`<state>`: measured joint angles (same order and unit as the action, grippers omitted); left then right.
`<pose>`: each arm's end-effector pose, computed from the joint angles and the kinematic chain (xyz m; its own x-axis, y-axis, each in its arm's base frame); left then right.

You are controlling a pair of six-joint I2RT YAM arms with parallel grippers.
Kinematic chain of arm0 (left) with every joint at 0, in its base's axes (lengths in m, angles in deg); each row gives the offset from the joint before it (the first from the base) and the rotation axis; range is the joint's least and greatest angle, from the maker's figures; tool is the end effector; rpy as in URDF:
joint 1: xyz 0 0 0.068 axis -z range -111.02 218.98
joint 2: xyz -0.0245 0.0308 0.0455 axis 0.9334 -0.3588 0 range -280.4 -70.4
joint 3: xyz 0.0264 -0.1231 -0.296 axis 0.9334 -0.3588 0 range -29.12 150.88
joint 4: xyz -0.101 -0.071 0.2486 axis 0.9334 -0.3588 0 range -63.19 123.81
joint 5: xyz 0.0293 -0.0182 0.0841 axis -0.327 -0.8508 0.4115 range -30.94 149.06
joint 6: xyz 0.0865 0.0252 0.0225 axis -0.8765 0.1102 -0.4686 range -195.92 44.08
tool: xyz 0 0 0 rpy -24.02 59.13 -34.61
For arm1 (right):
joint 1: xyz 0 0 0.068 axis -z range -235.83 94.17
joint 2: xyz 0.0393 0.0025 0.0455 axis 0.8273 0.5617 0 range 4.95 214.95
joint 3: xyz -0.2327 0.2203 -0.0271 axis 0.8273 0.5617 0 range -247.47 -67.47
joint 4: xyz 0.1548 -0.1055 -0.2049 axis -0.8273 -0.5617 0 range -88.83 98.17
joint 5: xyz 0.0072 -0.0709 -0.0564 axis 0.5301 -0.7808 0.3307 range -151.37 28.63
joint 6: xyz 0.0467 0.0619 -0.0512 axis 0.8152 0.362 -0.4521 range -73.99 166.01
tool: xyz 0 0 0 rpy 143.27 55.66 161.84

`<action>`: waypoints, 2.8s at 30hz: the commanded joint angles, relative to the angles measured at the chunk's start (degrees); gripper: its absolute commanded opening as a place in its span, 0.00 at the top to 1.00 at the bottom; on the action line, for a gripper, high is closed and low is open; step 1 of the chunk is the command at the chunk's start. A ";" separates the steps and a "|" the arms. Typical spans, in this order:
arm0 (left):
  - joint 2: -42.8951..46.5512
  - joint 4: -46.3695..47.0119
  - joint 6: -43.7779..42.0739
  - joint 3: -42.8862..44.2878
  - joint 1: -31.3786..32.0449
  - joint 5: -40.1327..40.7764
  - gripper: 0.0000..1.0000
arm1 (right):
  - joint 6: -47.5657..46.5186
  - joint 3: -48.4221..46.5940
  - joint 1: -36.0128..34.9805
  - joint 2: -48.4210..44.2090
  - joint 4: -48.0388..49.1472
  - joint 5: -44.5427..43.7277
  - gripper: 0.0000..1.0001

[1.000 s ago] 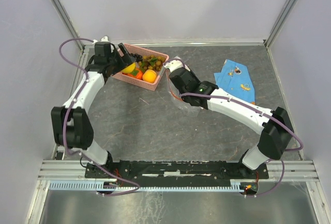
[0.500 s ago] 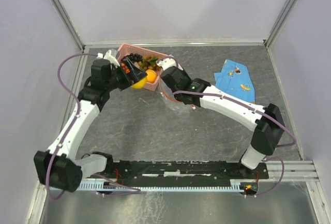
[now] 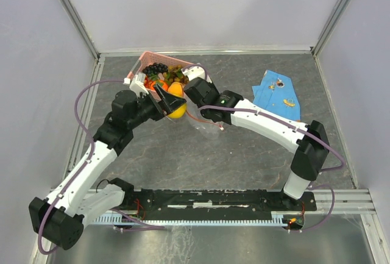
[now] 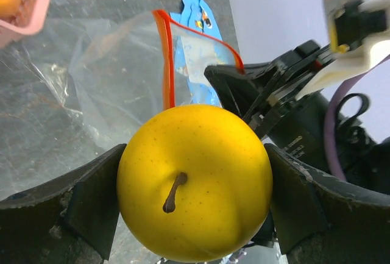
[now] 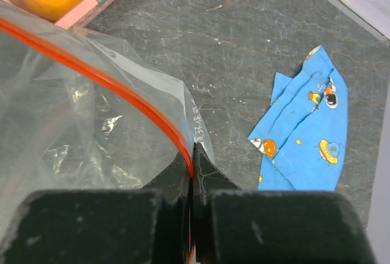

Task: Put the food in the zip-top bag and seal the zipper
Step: Place the fake fruit in the zipper food storage bag.

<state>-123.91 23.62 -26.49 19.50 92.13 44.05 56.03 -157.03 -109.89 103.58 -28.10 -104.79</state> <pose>0.2202 -0.1177 0.3633 -0.6188 -0.5333 -0.5768 0.2149 0.5914 -0.7772 0.2989 0.3147 0.3462 -0.4641 -0.4250 -0.7772 -0.2274 0.9052 -0.3591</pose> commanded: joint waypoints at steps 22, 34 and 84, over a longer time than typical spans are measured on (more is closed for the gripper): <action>-5.37 -9.02 -2.98 -1.65 4.09 16.74 0.42 | 10.50 4.19 -1.30 -3.89 10.68 13.85 0.99; -10.60 -15.59 -7.72 2.06 4.09 23.45 0.40 | 16.55 1.79 -2.86 1.06 13.15 21.18 0.98; -10.10 -22.19 -9.35 8.33 4.21 26.99 0.00 | 25.05 3.21 -2.11 -2.73 15.46 29.97 0.92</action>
<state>-136.83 2.26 -33.48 23.96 96.11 69.89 80.54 -154.10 -112.51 104.00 -14.92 -74.74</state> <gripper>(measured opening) 0.994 0.067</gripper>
